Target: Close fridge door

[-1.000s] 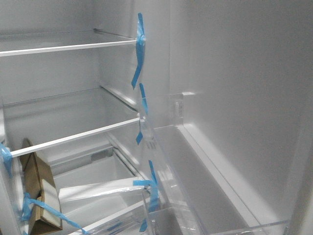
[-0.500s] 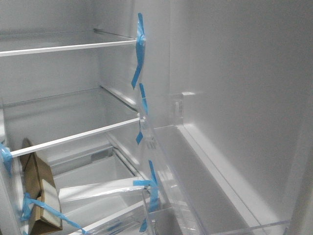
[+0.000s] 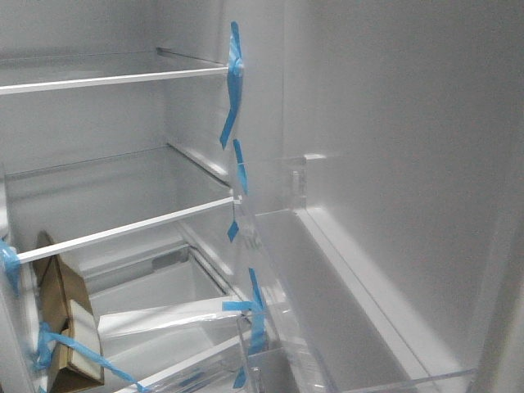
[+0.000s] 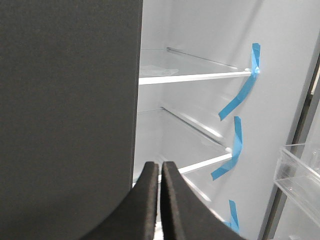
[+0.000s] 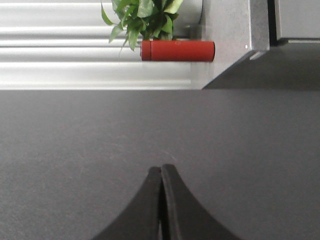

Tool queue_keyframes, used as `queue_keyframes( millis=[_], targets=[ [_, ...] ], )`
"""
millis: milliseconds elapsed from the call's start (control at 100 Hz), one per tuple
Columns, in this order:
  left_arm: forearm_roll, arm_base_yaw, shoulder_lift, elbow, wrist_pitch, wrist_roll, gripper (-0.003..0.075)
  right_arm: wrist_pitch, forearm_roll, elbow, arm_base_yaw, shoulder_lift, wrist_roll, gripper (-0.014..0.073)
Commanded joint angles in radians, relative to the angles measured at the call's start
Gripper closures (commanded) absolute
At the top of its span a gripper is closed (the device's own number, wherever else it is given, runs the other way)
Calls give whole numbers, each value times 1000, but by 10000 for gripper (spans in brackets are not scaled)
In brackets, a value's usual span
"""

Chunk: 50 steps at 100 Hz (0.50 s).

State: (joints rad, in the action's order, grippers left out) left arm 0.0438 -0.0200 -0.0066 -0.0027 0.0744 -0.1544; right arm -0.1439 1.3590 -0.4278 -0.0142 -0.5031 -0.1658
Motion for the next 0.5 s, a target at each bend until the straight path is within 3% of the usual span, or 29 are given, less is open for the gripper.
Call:
queue_keyframes(
  millis=[0,180,490],
  targets=[
    [-6,-4,-23,40,-83,-2,740,-57,7,-39,-5,-15,-11,665],
    [-6,-4,-23,40,-83,-2,740,-121,-3,-68,-5,-35,-11,665],
    [-6,-4,-23,40,-83,-2,740,-256,-178,-277,-5,-164,-11,665]
  ],
)
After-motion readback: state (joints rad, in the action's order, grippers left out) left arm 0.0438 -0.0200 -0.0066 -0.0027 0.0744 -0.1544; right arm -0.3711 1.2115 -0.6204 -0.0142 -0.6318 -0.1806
